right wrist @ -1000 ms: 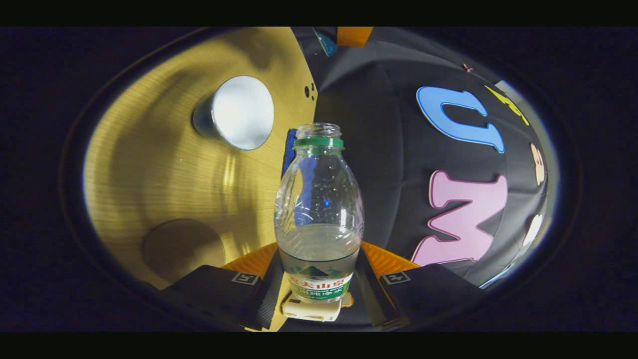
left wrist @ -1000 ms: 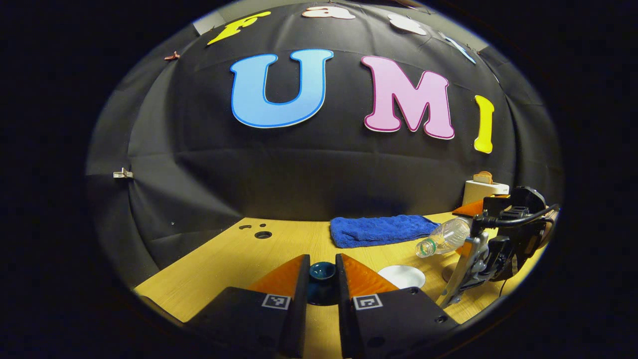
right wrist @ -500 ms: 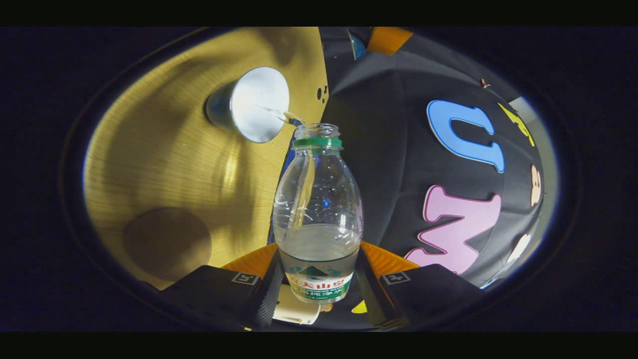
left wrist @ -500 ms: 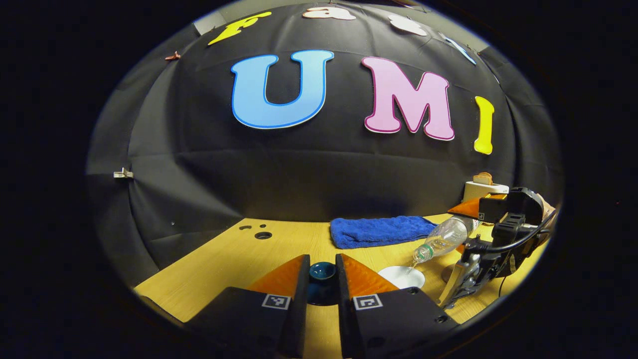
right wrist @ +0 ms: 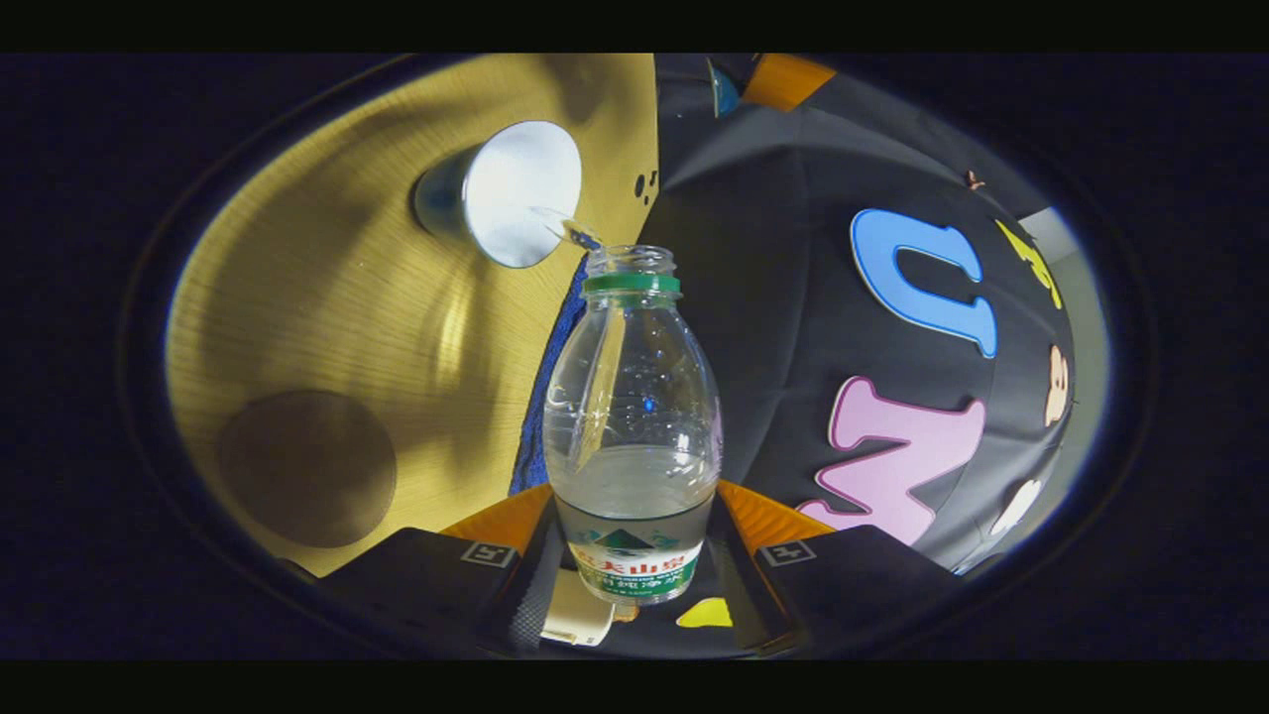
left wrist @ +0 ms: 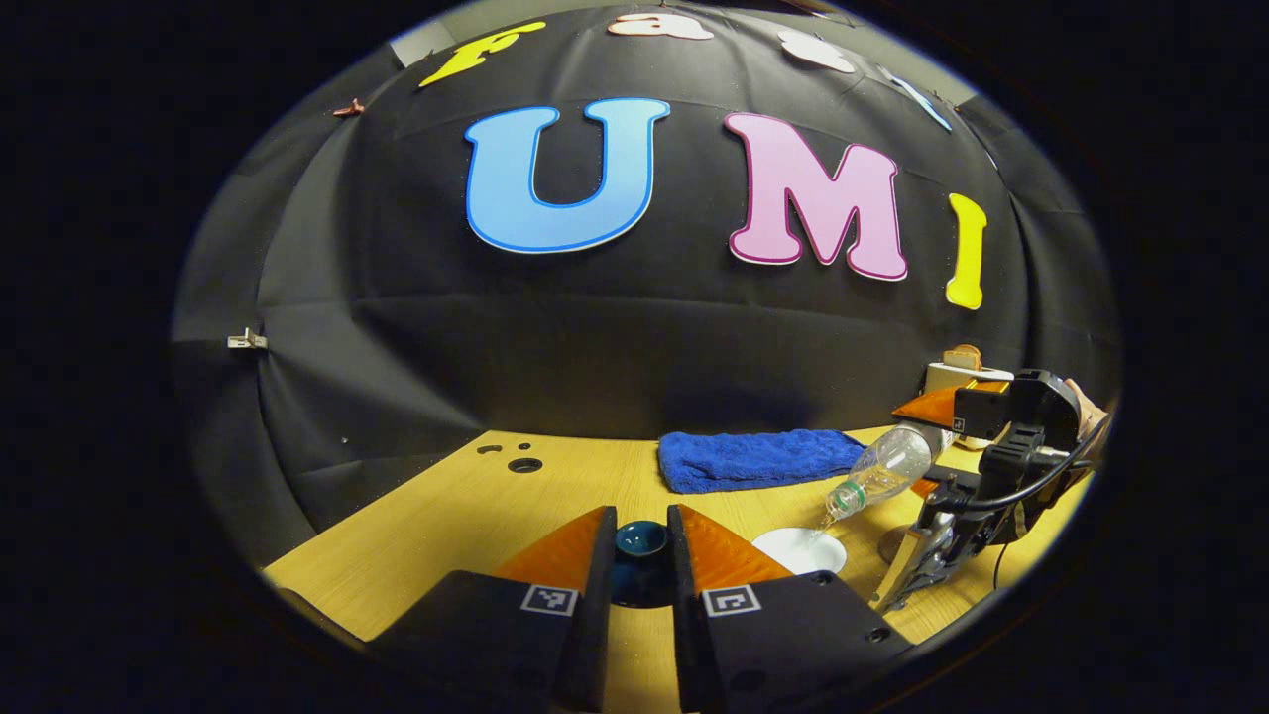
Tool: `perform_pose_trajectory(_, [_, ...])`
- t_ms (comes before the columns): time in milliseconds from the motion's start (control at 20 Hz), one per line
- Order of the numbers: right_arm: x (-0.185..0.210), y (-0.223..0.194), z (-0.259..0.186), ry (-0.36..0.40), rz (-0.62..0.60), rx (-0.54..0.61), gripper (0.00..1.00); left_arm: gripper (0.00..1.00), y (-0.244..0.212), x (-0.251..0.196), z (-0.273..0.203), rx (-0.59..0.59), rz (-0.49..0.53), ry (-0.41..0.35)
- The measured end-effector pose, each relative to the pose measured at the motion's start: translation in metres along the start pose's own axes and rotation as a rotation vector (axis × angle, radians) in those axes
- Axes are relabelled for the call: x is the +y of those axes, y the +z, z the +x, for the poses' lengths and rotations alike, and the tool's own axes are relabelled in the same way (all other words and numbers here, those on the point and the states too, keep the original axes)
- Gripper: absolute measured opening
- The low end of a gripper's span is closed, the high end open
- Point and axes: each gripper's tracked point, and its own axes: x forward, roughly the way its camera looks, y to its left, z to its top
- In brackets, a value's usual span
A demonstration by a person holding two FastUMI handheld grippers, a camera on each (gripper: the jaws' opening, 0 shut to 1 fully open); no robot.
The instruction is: Open the teacup lid with one hand, grasp the water bottle and pour water into the teacup with the other hand; after pouring, place the water bottle on the coaster and then close the teacup lid.
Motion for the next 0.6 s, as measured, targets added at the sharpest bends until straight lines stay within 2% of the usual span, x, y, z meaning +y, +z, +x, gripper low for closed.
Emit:
perform_pose_trajectory(50, [-0.0013, 0.0002, -0.0006, -0.002, -0.005, -0.002, 0.73, 0.31, -0.0001, 0.0006, -0.0003, 0.000, -0.001, 0.000])
perform_pose_trajectory(100, [-0.0021, 0.0006, -0.0008, -0.004, -0.008, -0.002, 0.74, 0.28, -0.0016, 0.0009, -0.0008, 0.001, -0.002, 0.000])
perform_pose_trajectory(150, [-0.0031, 0.0004, -0.0009, -0.007, -0.013, -0.004, 0.73, 0.31, -0.0011, 0.0013, -0.0014, 0.001, -0.004, -0.001])
perform_pose_trajectory(400, [-0.0085, 0.0042, 0.0007, -0.029, -0.052, -0.019, 0.73, 0.31, -0.0007, 0.0030, 0.0003, -0.003, -0.002, 0.001])
perform_pose_trajectory(450, [-0.0097, 0.0051, 0.0007, -0.033, -0.060, -0.023, 0.76, 0.31, -0.0002, 0.0031, 0.0001, -0.004, -0.001, 0.002])
perform_pose_trajectory(500, [-0.0098, 0.0061, 0.0011, -0.034, -0.068, -0.028, 0.71, 0.31, -0.0002, 0.0032, 0.0008, -0.005, 0.001, 0.000])
perform_pose_trajectory(600, [-0.0096, 0.0063, 0.0015, -0.038, -0.087, -0.030, 0.73, 0.31, -0.0005, 0.0035, 0.0006, -0.007, 0.007, 0.002])
